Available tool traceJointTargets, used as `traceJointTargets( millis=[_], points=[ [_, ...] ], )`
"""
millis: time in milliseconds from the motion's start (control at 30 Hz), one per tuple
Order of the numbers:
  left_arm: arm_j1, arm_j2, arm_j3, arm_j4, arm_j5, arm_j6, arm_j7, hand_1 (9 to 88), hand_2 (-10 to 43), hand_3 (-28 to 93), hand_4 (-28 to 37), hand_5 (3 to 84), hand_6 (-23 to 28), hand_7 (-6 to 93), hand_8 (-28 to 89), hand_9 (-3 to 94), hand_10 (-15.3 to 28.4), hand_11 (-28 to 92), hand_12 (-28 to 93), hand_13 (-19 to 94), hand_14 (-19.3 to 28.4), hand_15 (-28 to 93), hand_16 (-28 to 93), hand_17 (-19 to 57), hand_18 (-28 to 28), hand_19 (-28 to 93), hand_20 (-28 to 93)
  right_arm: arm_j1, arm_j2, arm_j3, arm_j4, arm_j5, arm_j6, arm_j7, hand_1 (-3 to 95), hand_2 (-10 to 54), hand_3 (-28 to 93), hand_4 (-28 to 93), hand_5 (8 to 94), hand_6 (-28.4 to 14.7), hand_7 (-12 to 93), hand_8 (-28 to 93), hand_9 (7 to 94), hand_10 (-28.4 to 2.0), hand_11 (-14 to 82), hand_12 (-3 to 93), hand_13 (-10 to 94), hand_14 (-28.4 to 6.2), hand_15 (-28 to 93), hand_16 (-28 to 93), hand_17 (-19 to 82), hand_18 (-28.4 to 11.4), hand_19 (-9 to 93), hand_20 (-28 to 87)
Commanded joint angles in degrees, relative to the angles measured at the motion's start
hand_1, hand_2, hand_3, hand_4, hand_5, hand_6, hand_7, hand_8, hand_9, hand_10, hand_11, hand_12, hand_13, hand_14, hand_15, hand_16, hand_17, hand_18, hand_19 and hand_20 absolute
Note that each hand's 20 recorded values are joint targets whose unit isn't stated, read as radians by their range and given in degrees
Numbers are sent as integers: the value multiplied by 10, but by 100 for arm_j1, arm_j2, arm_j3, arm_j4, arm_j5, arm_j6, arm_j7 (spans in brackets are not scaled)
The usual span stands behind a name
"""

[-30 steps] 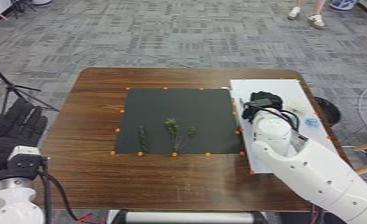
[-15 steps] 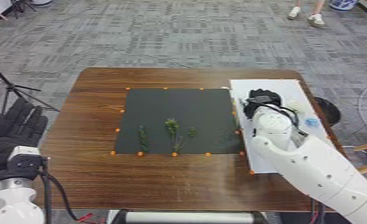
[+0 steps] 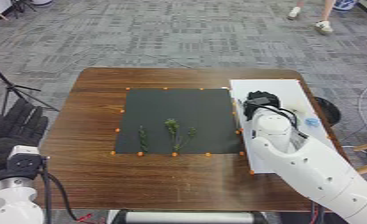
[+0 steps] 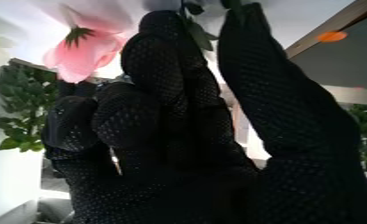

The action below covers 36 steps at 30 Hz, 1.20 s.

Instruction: Arrange flowers

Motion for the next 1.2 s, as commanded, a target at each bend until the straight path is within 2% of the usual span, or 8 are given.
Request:
traceJointTargets(
  millis=[33,267,433,533,867,967,1133,1200],
  points=[
    [18,13,37,12,-35,-14,20,240,184,757,-283,425,85,165,-107,310,145,263,82,228,132,306,-62,-51,110,258,112,-455,-37,-282,162,-61,92,-115,528,-95,703,-258,738,-25,360,144,740,-136,413,566,695,-138,740,468,428,-273,926,421],
    [60,-20,53,-5,-46,-4,39,241,184,756,-283,426,85,165,-107,310,145,264,81,228,133,307,-63,-51,110,260,112,-576,46,-133,-32,86,493,-76,507,-95,725,-216,747,-11,405,188,765,-133,415,568,715,-135,738,471,444,-273,932,425],
    [101,-38,39,-29,-58,87,51,240,185,756,-283,426,85,166,-107,310,145,263,81,228,133,307,-64,-51,110,259,112,-882,319,-223,-336,-327,1817,-84,502,-95,737,-215,738,-18,427,197,763,-135,425,541,717,-135,736,469,450,-272,932,427],
    [115,-50,19,-26,-77,75,79,239,186,756,-283,427,85,166,-107,312,145,264,81,228,134,308,-64,-51,111,260,112,-1054,413,-91,-619,-327,2197,-67,506,-95,739,-219,738,-22,435,196,764,-136,424,527,719,-136,733,462,454,-273,932,423],
    [117,-44,37,-28,-87,96,68,238,187,756,-283,429,85,167,-108,313,146,264,80,229,133,309,-64,-51,110,263,112,-1867,539,907,-1856,403,2739,37,511,-95,745,-230,731,-28,442,194,765,-137,413,520,724,-134,721,450,454,-272,932,409],
    [83,-38,52,-14,-68,70,21,238,188,757,-283,429,86,168,-108,314,146,264,80,229,134,309,-65,-51,110,263,112,-1935,462,990,-2106,736,2914,63,511,-95,746,-229,730,-27,444,192,765,-136,412,520,724,-134,721,448,454,-273,932,408],
    [43,2,59,6,-43,52,-18,238,188,756,-283,429,85,168,-109,314,146,264,80,229,134,310,-65,-51,110,262,111,-2042,153,1106,-2399,1118,3069,163,511,-95,746,-227,730,-28,445,191,765,-135,411,521,725,-133,721,447,456,-274,932,407],
    [35,19,56,11,-38,37,-26,238,188,756,-283,429,86,169,-109,314,146,264,80,229,134,310,-65,-51,110,261,111,-2178,-136,1282,-2473,1198,2935,260,510,-95,747,-223,731,-27,444,190,767,-134,411,522,725,-133,721,445,458,-274,932,409]
  ],
)
